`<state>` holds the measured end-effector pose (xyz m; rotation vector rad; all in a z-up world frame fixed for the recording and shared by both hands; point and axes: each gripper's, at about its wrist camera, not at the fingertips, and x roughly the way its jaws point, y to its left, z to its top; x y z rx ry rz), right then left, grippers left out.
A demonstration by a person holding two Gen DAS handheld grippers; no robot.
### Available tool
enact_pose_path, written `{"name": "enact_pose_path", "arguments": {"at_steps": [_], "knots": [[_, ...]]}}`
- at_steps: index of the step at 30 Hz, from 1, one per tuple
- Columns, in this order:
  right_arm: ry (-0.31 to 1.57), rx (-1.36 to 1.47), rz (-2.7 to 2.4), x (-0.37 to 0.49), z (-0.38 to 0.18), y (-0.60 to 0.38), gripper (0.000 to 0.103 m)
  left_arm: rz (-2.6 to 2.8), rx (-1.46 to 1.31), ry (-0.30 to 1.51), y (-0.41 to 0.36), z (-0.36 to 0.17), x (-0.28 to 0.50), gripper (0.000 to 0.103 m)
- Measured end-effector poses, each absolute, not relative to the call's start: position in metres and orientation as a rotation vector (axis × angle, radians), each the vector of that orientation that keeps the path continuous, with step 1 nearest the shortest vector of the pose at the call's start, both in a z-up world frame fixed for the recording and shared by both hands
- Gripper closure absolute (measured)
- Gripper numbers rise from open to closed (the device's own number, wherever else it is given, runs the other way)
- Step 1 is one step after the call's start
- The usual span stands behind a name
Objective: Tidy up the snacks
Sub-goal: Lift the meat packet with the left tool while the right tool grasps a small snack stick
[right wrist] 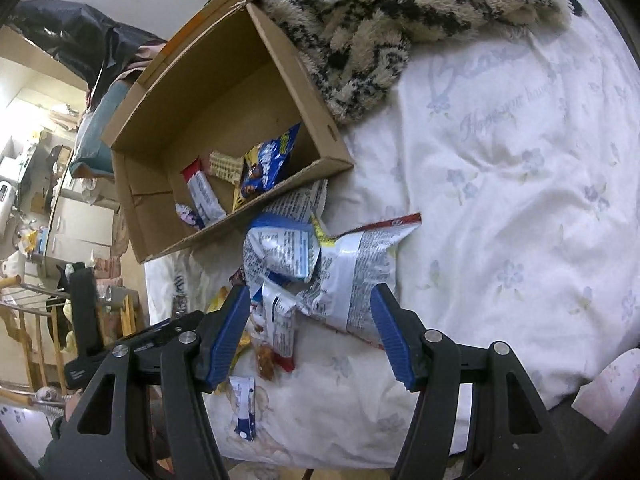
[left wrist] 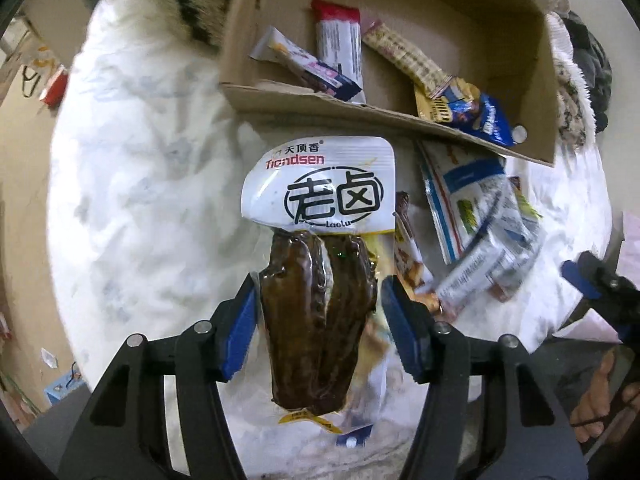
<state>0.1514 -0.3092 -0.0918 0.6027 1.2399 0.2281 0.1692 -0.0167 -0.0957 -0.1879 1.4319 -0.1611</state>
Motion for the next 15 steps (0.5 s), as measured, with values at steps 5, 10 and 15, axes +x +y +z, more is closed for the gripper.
{"name": "enact_pose_path", "arguments": {"at_steps": [5, 10, 15], "knots": [[1.346, 0.598, 0.293, 0.140, -0.114, -0.277, 0.038, -0.114, -0.167, 1.359, -0.008, -0.062, 0.132, 0.046], [1.427, 0.523, 0.371, 0.137, -0.131, -0.227, 0.040, -0.065, -0.215, 1.331, 0.028, -0.060, 0.111, 0.046], [1.492, 0.409, 0.377, 0.144, -0.152, -0.192, 0.053, -0.020, -0.179, 1.308, 0.031, -0.073, 0.116, 0.046]]}}
